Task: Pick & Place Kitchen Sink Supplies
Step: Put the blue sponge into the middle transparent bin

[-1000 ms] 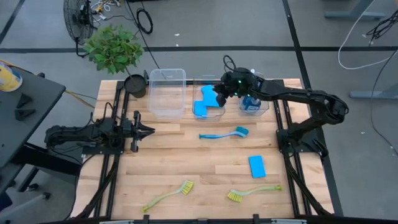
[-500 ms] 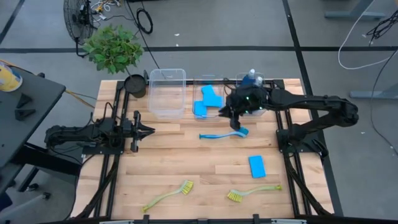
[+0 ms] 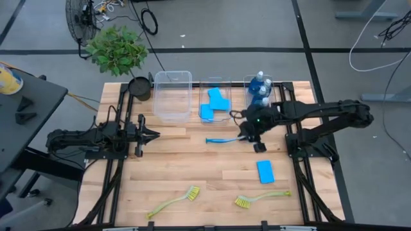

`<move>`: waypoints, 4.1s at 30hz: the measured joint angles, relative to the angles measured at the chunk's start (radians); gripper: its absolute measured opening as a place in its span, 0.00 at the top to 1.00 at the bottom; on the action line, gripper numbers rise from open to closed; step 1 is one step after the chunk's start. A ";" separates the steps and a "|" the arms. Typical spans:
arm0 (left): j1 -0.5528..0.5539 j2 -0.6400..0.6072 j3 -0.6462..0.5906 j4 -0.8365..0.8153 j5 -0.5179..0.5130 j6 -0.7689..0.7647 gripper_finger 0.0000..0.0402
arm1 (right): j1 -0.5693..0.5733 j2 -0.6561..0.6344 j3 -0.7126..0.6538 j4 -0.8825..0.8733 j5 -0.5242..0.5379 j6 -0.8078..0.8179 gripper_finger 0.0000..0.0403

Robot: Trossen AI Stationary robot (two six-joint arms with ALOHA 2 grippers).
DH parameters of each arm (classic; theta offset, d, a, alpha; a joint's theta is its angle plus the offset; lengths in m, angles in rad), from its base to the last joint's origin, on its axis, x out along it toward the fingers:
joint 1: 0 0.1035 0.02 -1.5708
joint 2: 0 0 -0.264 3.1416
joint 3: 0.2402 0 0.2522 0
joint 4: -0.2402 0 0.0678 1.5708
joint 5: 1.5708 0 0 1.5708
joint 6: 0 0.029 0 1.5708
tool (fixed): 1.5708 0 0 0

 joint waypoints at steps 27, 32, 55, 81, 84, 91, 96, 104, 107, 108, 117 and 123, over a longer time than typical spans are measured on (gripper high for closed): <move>0.000 0.000 0.000 0.000 0.000 0.000 0.89 | 0.250 0.047 -0.231 -0.188 -0.099 0.154 0.62; 0.000 0.000 0.000 0.000 0.000 0.000 0.89 | 0.285 0.047 -0.303 -0.096 -0.065 0.230 0.53; 0.000 0.000 0.000 0.000 0.000 0.000 0.89 | 0.257 0.047 -0.442 0.031 -0.001 0.420 0.44; 0.000 0.000 0.000 0.000 0.000 0.000 0.89 | 0.253 0.131 -0.445 0.116 -0.081 0.405 0.45; 0.000 0.000 0.000 0.000 0.000 0.000 0.89 | 0.253 0.131 -0.445 0.116 -0.095 0.412 0.45; 0.000 0.000 0.000 0.000 0.000 0.000 0.89 | 0.254 0.132 -0.445 0.116 -0.105 0.403 0.45; 0.000 0.000 0.000 0.000 0.000 0.000 0.89 | 0.254 0.157 -0.445 0.121 -0.105 0.403 0.45; 0.000 0.000 0.000 0.000 0.000 0.000 0.89 | 0.254 0.171 -0.445 0.134 -0.104 0.403 0.45; 0.000 0.000 0.000 0.000 0.000 0.000 0.89 | 0.254 0.171 -0.445 0.134 -0.103 0.403 0.49; 0.000 0.000 0.000 0.000 0.000 0.000 0.89 | 0.254 0.171 -0.445 0.134 -0.103 0.403 0.50; 0.000 0.000 0.000 0.000 0.000 0.000 0.89 | 0.254 0.171 -0.445 0.135 -0.094 0.403 0.71; 0.000 0.000 0.000 0.000 0.000 0.000 0.89 | 0.254 0.171 -0.445 0.135 -0.083 0.404 0.81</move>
